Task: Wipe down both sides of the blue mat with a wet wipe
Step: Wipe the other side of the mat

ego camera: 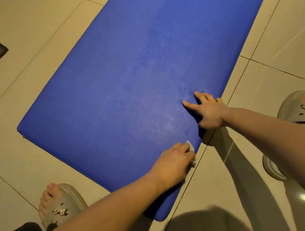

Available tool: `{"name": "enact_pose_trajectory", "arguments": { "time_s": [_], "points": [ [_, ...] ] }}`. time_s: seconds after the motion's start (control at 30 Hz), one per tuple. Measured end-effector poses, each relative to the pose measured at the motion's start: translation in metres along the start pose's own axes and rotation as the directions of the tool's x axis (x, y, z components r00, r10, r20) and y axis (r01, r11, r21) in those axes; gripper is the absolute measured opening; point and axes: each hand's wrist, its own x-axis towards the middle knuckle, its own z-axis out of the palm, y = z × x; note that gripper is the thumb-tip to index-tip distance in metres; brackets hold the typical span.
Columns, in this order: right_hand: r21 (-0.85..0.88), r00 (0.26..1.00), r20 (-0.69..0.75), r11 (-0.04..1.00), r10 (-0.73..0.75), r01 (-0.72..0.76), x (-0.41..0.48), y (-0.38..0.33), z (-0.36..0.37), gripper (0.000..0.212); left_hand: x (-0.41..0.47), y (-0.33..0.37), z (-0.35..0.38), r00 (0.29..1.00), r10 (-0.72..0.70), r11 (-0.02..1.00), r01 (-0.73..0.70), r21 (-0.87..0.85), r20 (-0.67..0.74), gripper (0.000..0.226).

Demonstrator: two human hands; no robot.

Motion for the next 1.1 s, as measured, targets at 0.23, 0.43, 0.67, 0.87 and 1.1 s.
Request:
{"name": "enact_pose_trajectory", "arguments": {
  "time_s": [0.23,0.43,0.67,0.87,1.1],
  "points": [
    [0.010,0.998,-0.063,1.000,-0.015,0.015,0.003,0.000,0.015,0.096,0.050,-0.092,-0.066,0.847,-0.427,0.897,0.440,-0.032,-0.316,0.019],
    [-0.008,0.998,-0.064,1.000,-0.024,0.023,0.002,0.000,0.012,0.099,0.037,-0.015,-0.014,0.908,-0.370,0.925,0.338,-0.175,-0.197,0.018],
    [0.216,0.949,-0.317,0.973,-0.006,0.078,-0.024,-0.012,0.023,0.061,0.031,-0.031,-0.028,0.945,-0.261,0.965,0.257,-0.047,-0.196,0.005],
    [0.452,0.927,-0.371,0.862,-0.052,0.229,-0.048,-0.079,0.054,0.030,0.015,-0.040,-0.045,0.890,-0.451,0.873,0.425,-0.238,-0.063,0.019],
    [0.286,0.886,-0.459,0.931,-0.074,0.226,-0.043,-0.093,0.072,0.019,-0.032,-0.074,-0.077,0.803,-0.590,0.801,0.595,0.066,-0.083,0.077]
  ]
}}
